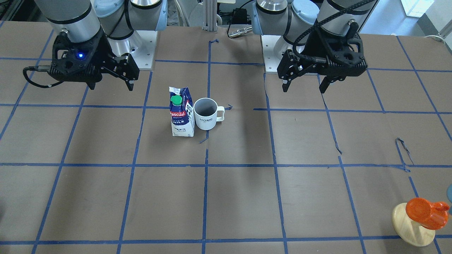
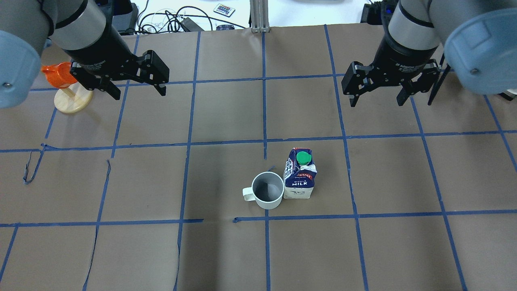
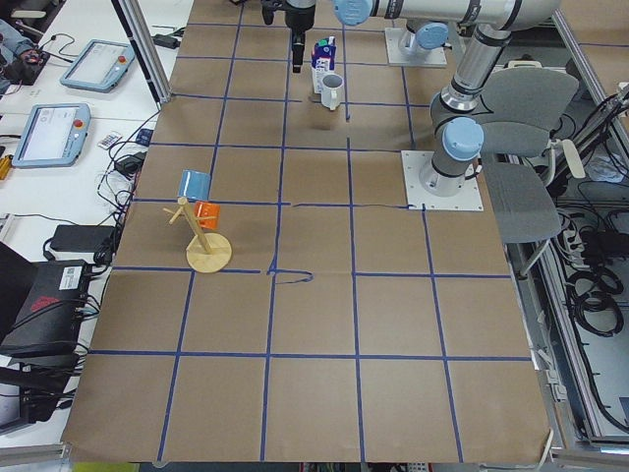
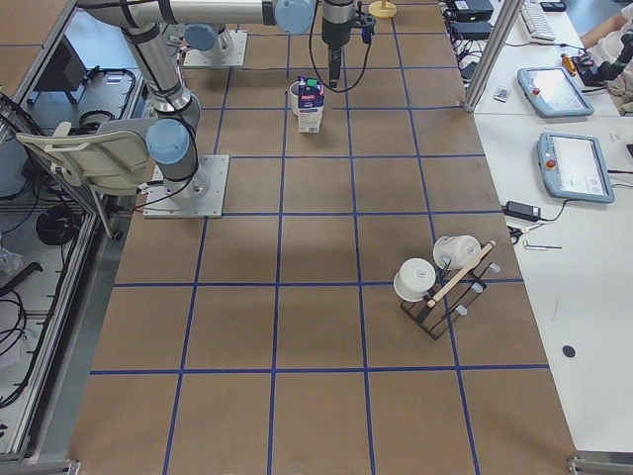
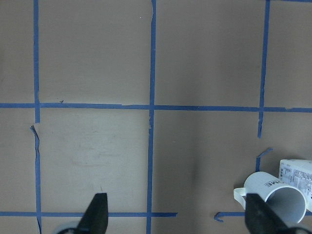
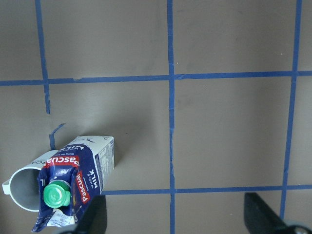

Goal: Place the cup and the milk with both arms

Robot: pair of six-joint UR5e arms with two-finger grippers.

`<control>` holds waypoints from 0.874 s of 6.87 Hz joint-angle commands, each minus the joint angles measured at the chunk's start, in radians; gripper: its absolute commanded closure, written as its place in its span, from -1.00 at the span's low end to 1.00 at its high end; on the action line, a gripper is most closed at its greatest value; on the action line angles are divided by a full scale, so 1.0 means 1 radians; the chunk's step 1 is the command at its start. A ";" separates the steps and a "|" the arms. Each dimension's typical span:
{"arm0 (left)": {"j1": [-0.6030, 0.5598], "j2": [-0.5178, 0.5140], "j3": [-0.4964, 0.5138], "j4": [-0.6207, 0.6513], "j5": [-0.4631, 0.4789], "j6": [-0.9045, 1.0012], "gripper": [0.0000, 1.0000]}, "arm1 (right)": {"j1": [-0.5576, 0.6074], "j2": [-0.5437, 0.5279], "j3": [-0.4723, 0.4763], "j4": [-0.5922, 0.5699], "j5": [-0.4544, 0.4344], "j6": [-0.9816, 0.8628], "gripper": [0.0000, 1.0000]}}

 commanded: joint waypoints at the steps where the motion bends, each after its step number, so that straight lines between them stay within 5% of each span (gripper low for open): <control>1: -0.006 -0.003 0.000 -0.013 0.023 -0.001 -1.00 | -0.048 -0.001 -0.026 0.064 -0.004 -0.059 -1.00; 6: -0.009 -0.040 0.049 -0.053 0.048 -0.013 -1.00 | -0.050 -0.013 -0.041 0.098 0.005 -0.059 -1.00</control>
